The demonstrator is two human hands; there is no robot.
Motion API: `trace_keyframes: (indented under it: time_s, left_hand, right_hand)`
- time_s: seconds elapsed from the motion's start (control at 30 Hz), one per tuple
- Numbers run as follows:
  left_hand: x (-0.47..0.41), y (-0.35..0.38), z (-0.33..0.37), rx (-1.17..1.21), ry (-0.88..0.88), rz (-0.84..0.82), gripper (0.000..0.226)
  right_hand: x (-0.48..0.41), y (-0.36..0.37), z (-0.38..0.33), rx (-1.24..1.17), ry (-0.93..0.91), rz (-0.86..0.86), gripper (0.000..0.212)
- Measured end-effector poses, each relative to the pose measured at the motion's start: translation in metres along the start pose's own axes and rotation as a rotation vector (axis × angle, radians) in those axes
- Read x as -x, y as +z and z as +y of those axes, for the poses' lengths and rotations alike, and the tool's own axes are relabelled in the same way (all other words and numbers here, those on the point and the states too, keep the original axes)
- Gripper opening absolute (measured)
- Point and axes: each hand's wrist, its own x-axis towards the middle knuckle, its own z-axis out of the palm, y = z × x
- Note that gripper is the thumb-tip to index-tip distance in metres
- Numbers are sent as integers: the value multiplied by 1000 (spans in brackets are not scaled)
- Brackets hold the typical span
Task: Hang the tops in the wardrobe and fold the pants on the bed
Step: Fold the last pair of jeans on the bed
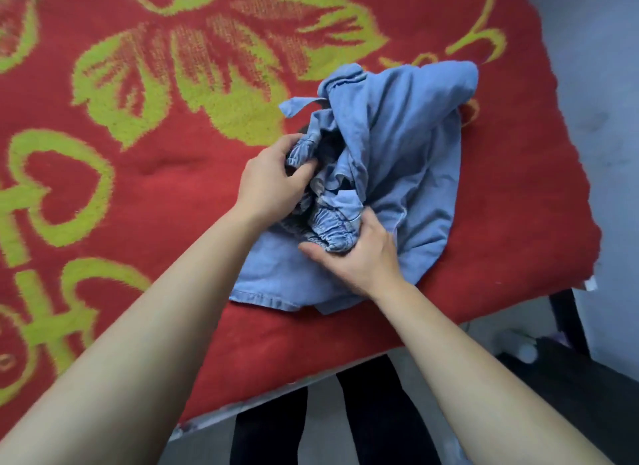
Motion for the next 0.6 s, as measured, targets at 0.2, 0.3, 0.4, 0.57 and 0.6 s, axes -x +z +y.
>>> trace_keyframes:
  time_s: [0.2, 0.3, 0.4, 0.57, 0.6]
  left_hand:
    - [28, -16, 12, 261, -290, 45, 6]
    - [51, -45, 26, 350, -398, 89, 5]
    - [74, -94, 53, 412, -437, 151, 7]
    - [118, -187, 128, 528, -386, 242, 18]
    - [128, -208, 147, 554, -359, 278, 18]
  right_hand:
    - [6, -14, -12, -102, 205, -37, 42]
    - [6, -53, -29, -109, 226, -40, 23]
    - [6, -108, -51, -158, 343, 114, 24]
    - [10, -210, -116, -212, 380, 128, 50]
    - [16, -229, -139, -218, 332, 105, 54]
